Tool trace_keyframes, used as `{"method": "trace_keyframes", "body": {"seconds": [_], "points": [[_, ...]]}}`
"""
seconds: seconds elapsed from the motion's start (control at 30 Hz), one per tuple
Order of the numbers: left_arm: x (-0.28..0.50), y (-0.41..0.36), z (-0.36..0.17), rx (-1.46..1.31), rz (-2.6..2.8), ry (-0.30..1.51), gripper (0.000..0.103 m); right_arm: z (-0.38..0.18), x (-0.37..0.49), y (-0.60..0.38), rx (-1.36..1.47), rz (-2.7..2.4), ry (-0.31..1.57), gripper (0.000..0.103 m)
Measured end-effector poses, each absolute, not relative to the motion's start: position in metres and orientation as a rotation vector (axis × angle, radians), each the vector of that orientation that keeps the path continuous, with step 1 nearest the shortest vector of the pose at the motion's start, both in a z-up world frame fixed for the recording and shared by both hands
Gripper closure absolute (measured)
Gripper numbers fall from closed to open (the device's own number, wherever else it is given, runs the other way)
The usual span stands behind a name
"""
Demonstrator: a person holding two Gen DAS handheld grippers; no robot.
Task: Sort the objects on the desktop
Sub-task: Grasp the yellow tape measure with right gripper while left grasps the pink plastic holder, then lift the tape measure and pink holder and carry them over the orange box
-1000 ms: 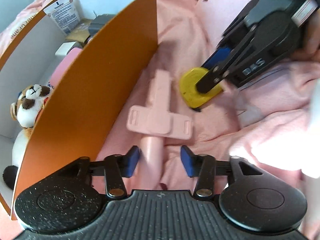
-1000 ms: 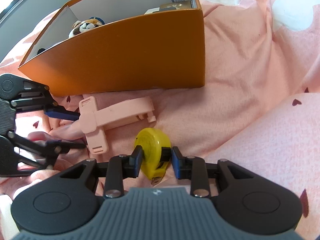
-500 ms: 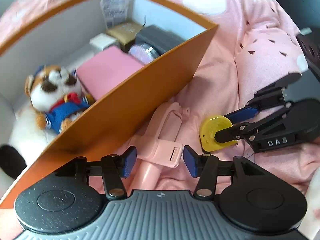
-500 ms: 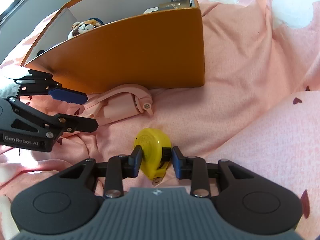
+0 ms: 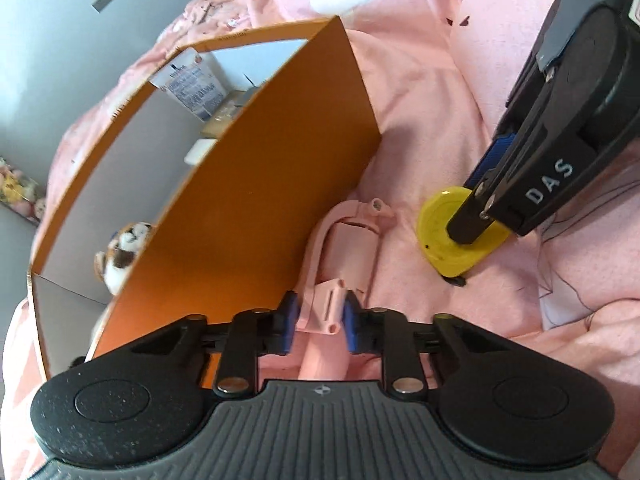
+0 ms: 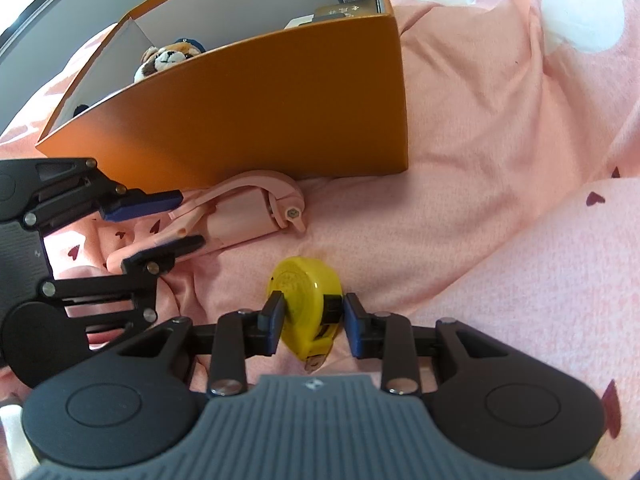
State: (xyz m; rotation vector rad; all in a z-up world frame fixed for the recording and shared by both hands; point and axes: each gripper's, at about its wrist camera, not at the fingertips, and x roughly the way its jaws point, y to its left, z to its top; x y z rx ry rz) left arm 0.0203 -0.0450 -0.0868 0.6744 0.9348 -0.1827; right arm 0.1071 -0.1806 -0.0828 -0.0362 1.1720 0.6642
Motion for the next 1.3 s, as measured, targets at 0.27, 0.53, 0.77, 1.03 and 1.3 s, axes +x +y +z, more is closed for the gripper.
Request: {"method": "trace_keyframes", "body": {"seconds": [0.27,0.53,0.77,1.03,1.3], "points": [[0.014,-0.035,-0.064,0.664,-0.226,0.906,0.095,-0.068,0.107,-0.186,-0.008,0.7,1.149,0.079],[0.002,-0.026,-0.018,0.572,-0.263,0.852,0.096,-0.045,0.103,-0.186,-0.03,0.743,1.102,0.082],[-0.006,-0.012,0.033,0.49,-0.284,0.801,0.096,-0.01,0.099,-0.19,-0.057,0.803,1.021,0.082],[0.006,-0.006,0.084,0.612,-0.275,0.731,0.096,0.048,0.099,-0.184,-0.124,0.906,0.887,0.082],[0.058,0.0,0.081,0.898,-0.227,0.698,0.096,0.096,0.118,-0.174,-0.152,0.962,0.76,0.082]]}}
